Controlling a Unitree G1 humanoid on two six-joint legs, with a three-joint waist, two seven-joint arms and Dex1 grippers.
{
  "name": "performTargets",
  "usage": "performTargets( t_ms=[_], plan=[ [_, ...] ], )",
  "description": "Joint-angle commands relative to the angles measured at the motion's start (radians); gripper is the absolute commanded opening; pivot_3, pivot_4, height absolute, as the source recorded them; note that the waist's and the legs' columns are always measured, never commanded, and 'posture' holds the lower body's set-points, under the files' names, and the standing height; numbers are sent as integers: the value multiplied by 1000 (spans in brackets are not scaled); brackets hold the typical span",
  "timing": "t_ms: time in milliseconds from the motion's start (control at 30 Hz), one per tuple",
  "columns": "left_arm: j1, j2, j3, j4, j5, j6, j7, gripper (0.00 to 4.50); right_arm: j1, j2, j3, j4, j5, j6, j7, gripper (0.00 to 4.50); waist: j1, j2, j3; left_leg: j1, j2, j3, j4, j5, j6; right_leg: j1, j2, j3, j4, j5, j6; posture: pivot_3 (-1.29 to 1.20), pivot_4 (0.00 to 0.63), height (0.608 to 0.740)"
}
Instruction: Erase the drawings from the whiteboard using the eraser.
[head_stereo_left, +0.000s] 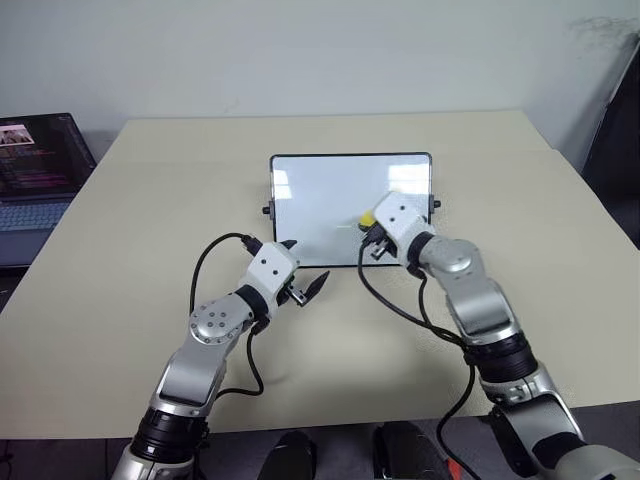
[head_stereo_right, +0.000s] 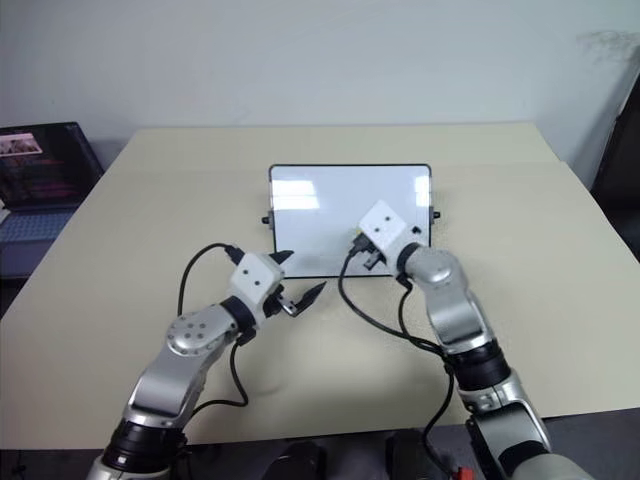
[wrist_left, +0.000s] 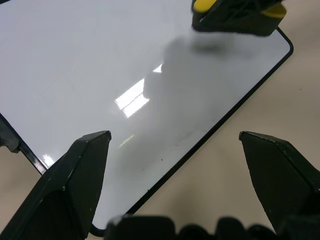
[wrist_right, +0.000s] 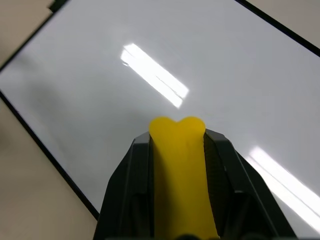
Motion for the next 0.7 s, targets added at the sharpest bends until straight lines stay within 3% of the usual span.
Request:
performTargets(
  t_ms=[33, 333, 700],
  plan=[
    [10, -6, 11, -72, -48, 14, -23, 4500, 23, -35, -90, -96, 29, 116, -13, 1066, 1, 0, 0, 0, 0, 0, 0, 0, 0, 0, 0, 0, 0, 0, 0, 0, 150, 740],
    [-41, 13, 15, -124, -226, 94, -173, 4500, 108, -17, -338, -298, 97, 589, -108, 1066, -1, 0, 0, 0, 0, 2, 0, 0, 0, 0, 0, 0, 1, 0, 0, 0, 150, 740],
    [-90, 22, -70, -70, -279, 61, -338, 4500, 118, 83, -455, -335, 155, 763, -225, 1066, -2, 0, 0, 0, 0, 3, 0, 0, 0, 0, 1, 0, 1, 0, 0, 0, 150, 740]
  ],
)
